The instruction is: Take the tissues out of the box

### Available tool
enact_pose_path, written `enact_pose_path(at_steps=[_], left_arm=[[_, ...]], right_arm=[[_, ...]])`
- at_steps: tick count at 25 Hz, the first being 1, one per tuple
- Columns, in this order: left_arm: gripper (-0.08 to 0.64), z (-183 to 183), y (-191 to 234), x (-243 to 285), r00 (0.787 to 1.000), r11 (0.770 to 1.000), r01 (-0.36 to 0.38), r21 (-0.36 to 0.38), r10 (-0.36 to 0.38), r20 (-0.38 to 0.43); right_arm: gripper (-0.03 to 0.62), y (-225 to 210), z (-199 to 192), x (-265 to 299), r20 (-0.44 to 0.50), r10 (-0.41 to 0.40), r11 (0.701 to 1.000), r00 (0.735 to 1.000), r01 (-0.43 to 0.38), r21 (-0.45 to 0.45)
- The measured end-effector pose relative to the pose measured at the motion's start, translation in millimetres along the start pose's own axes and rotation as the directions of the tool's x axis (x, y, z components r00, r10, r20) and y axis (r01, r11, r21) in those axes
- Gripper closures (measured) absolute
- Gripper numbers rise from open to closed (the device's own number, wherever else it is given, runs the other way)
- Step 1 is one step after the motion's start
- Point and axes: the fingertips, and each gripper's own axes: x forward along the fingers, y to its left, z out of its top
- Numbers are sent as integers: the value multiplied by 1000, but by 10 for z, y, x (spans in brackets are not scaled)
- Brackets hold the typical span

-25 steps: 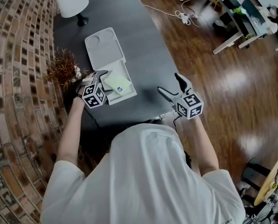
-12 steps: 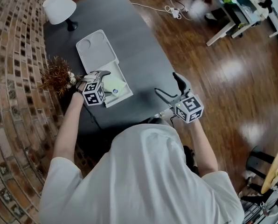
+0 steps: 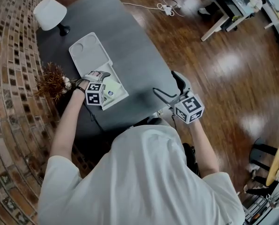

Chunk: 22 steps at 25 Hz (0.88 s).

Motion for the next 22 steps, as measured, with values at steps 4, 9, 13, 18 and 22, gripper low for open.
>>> enact_pose_path(at_steps=[4, 9, 13, 18, 22], left_arm=[[-40, 41, 1, 79, 1000, 999, 22, 42, -21, -22], [-38, 15, -56, 180, 995, 993, 81, 87, -75, -68], [-37, -30, -101, 279, 989, 984, 115, 136, -101, -105], [-5, -2, -99, 327, 986, 978, 132, 163, -112, -125], [0, 24, -117, 371, 981, 971, 153, 185, -126, -150]], right_arm=[[126, -63, 107, -78, 63, -62, 998, 996, 64, -30], [124, -92, 182, -186, 139, -91, 995, 986, 94, -15], [124, -86, 165, -196, 145, -109, 994, 984, 109, 3], [124, -22, 228, -229, 164, -120, 992, 979, 126, -30], [123, 18, 270, -257, 179, -128, 987, 975, 143, -69]])
